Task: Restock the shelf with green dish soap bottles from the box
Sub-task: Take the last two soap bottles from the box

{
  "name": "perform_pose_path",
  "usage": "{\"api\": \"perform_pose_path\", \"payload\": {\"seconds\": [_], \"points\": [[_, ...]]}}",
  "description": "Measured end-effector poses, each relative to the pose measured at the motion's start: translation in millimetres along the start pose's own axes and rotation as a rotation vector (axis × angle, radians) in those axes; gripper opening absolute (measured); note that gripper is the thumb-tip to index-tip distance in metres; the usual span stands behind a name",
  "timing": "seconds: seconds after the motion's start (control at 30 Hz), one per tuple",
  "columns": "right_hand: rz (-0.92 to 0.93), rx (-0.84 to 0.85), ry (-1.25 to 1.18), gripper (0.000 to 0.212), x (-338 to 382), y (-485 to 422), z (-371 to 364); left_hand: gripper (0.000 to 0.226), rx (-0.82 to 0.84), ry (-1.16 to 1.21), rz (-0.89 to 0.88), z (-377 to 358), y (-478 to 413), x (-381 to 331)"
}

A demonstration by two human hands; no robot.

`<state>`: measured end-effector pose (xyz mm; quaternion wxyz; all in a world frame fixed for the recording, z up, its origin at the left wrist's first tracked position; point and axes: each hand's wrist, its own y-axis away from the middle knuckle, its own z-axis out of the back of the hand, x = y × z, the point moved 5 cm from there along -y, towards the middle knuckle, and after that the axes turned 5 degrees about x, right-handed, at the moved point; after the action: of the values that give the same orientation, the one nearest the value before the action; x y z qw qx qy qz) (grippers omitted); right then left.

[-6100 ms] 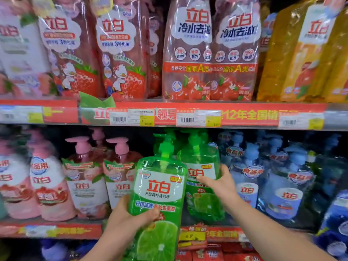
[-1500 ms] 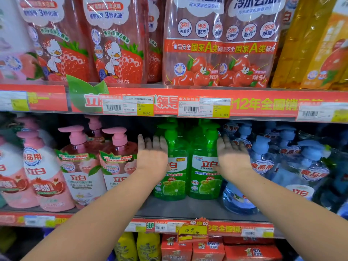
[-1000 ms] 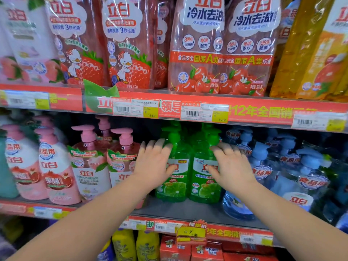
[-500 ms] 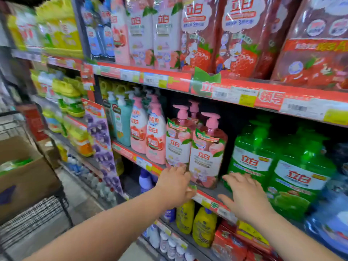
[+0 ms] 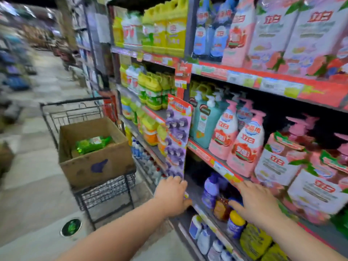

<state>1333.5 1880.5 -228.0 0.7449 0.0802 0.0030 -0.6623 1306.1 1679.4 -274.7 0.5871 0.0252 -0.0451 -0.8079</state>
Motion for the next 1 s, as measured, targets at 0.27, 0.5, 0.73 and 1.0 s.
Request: {"api": "perform_pose_path", "payload": {"seconds": [0.27, 0.5, 0.73, 1.0], "points": [[0.212, 0.034, -0.036, 0.056, 196, -93, 6, 0.056, 0.046, 0.029, 0.239, -13, 52, 205], [0.386, 0.061, -0.109, 0.058, 344, -143, 17, 0.056, 0.027, 0.067, 0.435, -18, 85, 334], [0.528, 0.093, -0.097, 0.061, 437, -214, 28, 0.056, 0.047, 0.135, 0.577, -31, 80, 425], [0.619, 0.12, -0.119, 0.061, 527, -330, 35, 0.056, 0.079, 0.097, 0.671, -26, 40, 542]]}}
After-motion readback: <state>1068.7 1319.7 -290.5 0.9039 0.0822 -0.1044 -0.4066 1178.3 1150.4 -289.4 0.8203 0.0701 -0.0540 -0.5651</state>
